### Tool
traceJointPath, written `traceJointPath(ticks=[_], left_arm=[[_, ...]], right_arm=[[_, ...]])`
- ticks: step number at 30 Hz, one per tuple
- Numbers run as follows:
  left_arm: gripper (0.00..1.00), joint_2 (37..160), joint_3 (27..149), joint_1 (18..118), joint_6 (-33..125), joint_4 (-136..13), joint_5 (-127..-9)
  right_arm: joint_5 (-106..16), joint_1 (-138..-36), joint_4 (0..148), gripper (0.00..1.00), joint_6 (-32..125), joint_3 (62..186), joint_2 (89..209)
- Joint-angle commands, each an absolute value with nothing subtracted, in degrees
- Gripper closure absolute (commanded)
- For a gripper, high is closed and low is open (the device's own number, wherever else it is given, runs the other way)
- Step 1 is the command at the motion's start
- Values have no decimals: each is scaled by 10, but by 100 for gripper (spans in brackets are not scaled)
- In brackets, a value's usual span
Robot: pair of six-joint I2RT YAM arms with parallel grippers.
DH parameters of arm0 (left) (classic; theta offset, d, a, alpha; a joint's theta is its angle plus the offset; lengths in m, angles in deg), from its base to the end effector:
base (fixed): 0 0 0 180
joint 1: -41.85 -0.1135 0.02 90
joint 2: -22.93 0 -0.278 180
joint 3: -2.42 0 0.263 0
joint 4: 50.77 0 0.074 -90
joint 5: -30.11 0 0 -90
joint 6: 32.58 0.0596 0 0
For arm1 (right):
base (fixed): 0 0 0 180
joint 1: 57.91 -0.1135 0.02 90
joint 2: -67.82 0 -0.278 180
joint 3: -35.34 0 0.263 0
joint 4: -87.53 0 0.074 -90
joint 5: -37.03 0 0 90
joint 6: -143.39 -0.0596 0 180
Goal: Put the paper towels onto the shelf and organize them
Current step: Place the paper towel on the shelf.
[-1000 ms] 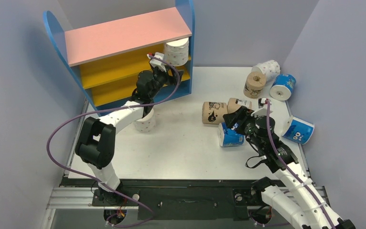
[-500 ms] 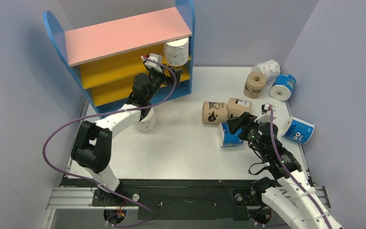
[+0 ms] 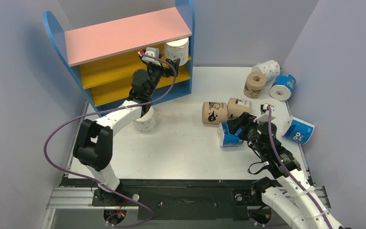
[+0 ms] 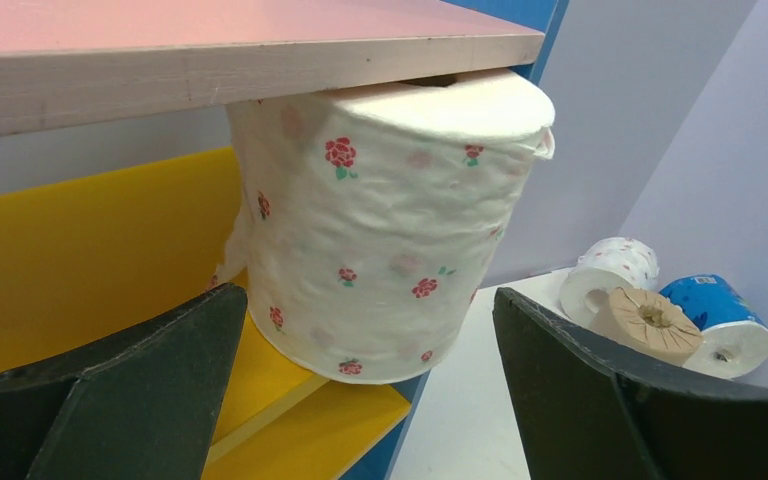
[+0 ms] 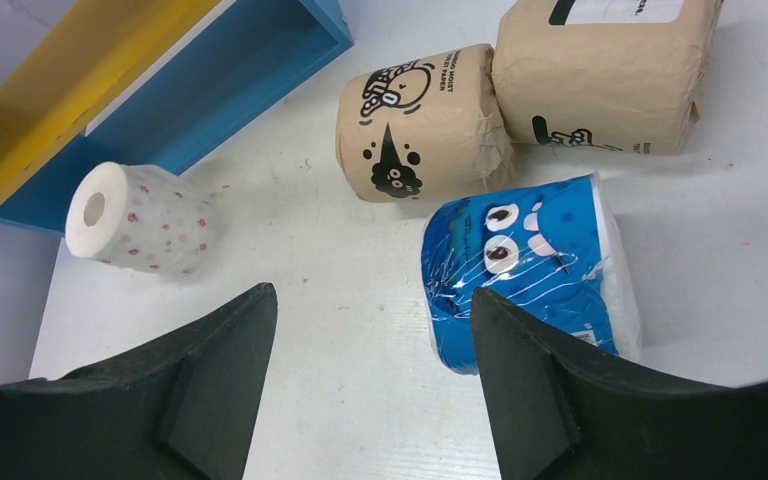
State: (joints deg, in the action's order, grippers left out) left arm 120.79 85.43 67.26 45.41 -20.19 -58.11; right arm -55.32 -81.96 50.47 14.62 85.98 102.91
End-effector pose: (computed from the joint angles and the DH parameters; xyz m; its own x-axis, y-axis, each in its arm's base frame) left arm 0.3990 -0.1875 0.3577 0.1559 -0.3043 -0.9397 0.4440 0.8714 -0.2085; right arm 0.1564 0.0671 0.2948 -0.4942 0.4646 -0.7348 -0.0806 0.8171 0.5709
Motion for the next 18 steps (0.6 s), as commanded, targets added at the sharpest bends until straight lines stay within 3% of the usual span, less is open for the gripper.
traceJointPath(ticks=[1,18], left_arm=[[6,1232,896,677,465,-165,-569],[6,1313,978,688,511,-170,-512]], right_arm=[[-570,-823,511,34,161,872,1034],[-588,-822,495,33,176,880,1034]])
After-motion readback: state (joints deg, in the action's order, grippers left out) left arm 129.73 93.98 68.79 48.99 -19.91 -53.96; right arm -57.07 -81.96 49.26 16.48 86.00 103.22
